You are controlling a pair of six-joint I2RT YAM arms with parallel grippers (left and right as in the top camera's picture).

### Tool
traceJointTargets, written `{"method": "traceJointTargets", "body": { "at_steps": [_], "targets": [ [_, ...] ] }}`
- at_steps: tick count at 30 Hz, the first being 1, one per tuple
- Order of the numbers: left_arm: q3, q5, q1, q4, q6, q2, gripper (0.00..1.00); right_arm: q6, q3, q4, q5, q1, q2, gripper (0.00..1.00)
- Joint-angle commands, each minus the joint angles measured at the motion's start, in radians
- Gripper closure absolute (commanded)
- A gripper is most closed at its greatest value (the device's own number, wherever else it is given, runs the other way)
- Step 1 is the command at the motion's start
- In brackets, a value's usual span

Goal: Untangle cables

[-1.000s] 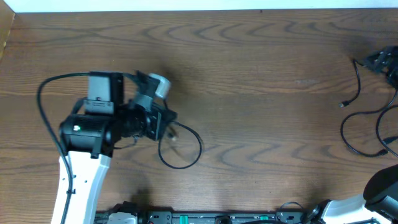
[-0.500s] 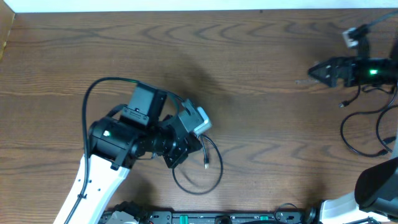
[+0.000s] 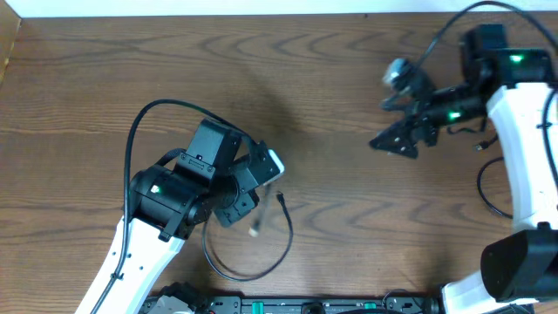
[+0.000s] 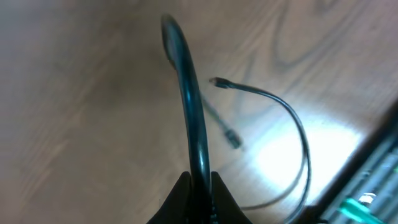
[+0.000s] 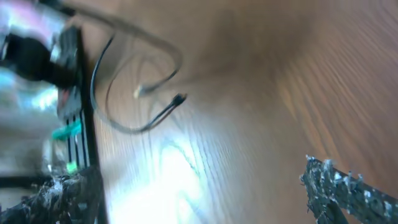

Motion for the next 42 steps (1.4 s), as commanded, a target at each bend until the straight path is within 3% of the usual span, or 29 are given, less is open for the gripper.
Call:
{"method": "traceJointTargets", "body": {
  "at_steps": [1, 4, 9, 16, 22, 24, 25, 26, 27, 28, 30, 31, 33, 35, 37, 38, 42],
  "targets": [
    [0.009, -0.034, -0.012, 0.022, 0.185, -0.002, 0.93, -0.234, 0.012, -0.006, -0.024, 0.072, -0.008, 0.01],
    [0.009, -0.021, -0.037, 0.054, 0.301, -0.002, 0.92, -0.310, 0.012, 0.006, -0.021, 0.141, -0.008, 0.01],
    [0.009, 0.032, -0.080, 0.109, 0.375, -0.002, 0.93, -0.310, 0.012, 0.061, -0.022, 0.209, -0.008, 0.02],
    [0.009, 0.197, -0.121, 0.253, 0.394, -0.002, 0.93, -0.310, 0.012, 0.057, 0.017, 0.282, -0.008, 0.03],
    [0.009, 0.237, -0.129, 0.310, 0.393, -0.002, 0.92, -0.309, 0.012, 0.029, 0.035, 0.325, -0.008, 0.21],
    [0.009, 0.229, -0.129, 0.310, 0.374, -0.002, 0.93, -0.310, 0.012, 0.014, 0.034, 0.330, -0.008, 0.23],
    [0.009, 0.222, -0.129, 0.311, 0.361, -0.002, 0.93, -0.309, 0.012, 0.012, 0.035, 0.331, -0.008, 0.37],
    [0.009, 0.222, -0.129, 0.310, 0.351, -0.002, 0.93, -0.309, 0.012, 0.012, 0.035, 0.331, -0.008, 0.57],
    [0.009, 0.223, -0.129, 0.310, 0.340, -0.002, 0.93, -0.309, 0.012, 0.012, 0.035, 0.331, -0.008, 0.83],
    [0.009, 0.223, -0.129, 0.310, 0.336, -0.002, 0.93, -0.309, 0.012, 0.012, 0.037, 0.330, -0.008, 0.99],
    [0.009, 0.223, -0.129, 0.310, 0.323, -0.002, 0.92, -0.290, 0.012, 0.012, 0.049, 0.330, -0.008, 0.99],
    [0.009, 0.223, -0.129, 0.310, 0.310, -0.002, 0.85, -0.282, 0.012, 0.013, 0.056, 0.330, -0.008, 0.99],
    [0.009, 0.223, -0.129, 0.310, 0.279, -0.002, 0.48, -0.274, 0.012, 0.014, 0.070, 0.330, -0.008, 0.99],
    [0.009, 0.223, -0.129, 0.309, 0.256, -0.002, 0.45, -0.271, 0.012, 0.021, 0.087, 0.328, -0.008, 0.99],
    [0.009, 0.223, -0.129, 0.310, 0.219, -0.002, 0.26, -0.245, 0.012, 0.043, 0.118, 0.320, -0.008, 0.99],
    [0.009, 0.223, -0.129, 0.307, 0.200, -0.002, 0.24, -0.209, 0.012, 0.061, 0.134, 0.315, -0.008, 0.99],
    [0.009, 0.222, -0.129, 0.303, 0.103, -0.002, 0.13, 0.088, 0.012, 0.213, 0.306, 0.274, -0.010, 0.99]
  ]
}}
